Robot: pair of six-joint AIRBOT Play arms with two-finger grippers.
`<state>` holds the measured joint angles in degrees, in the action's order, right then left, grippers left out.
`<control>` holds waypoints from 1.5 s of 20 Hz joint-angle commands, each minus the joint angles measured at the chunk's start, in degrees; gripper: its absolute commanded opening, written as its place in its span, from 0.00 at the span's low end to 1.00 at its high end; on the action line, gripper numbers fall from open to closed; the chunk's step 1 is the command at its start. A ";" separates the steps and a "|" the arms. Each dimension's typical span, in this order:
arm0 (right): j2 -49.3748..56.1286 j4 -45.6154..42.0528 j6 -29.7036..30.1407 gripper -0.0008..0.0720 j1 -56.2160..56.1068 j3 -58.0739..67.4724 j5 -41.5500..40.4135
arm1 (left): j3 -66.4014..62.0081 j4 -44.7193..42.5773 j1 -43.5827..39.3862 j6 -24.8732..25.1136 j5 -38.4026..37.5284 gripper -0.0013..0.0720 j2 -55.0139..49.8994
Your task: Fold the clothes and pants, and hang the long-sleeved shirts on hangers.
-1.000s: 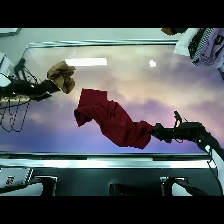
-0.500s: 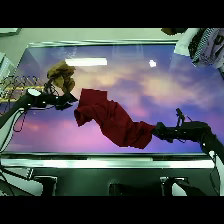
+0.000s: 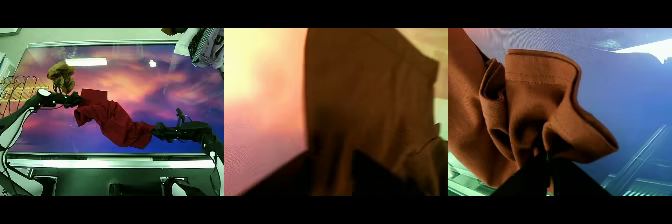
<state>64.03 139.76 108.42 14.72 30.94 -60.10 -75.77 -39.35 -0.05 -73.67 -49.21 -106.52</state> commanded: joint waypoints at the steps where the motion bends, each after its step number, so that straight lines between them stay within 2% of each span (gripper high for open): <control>1: -0.11 0.48 -0.04 0.05 -0.04 0.07 -0.09 | -0.79 0.63 -0.66 0.09 -2.40 0.04 -0.20; 4: -1.92 0.74 -0.02 0.05 -0.04 1.16 -0.31 | -4.90 0.52 0.07 0.44 -6.01 0.03 0.70; 7: -5.99 -0.52 -0.20 0.05 -0.04 9.09 0.00 | -12.11 -0.74 2.34 0.15 -8.31 0.03 4.68; 12: -10.32 -5.07 -1.77 0.05 -0.04 35.28 0.20 | -27.10 -10.19 7.08 -5.42 -10.54 0.03 18.45; 17: -14.62 -7.87 -2.08 0.05 -0.04 59.56 -2.49 | -37.33 -14.80 10.47 -6.97 -11.02 0.03 35.89; 19: -18.18 -11.85 -4.46 0.05 -0.04 64.87 -3.41 | -37.59 -16.24 11.02 -8.72 -11.04 0.03 43.52; 25: -30.16 -27.36 -15.85 0.05 -0.04 69.11 1.36 | -37.57 -33.66 11.04 -21.73 -11.26 0.03 60.43; 28: -30.10 -28.22 -19.52 0.05 -0.04 69.11 1.25 | -37.46 -35.23 11.04 -23.04 -12.87 0.03 61.42; 30: -26.86 -28.17 -23.41 0.05 -0.04 69.09 -0.85 | -35.95 -33.75 11.04 -22.86 -16.90 0.03 59.19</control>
<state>35.66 113.71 90.76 14.72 99.61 -59.66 -112.71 -71.64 10.92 -94.83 -62.26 -47.40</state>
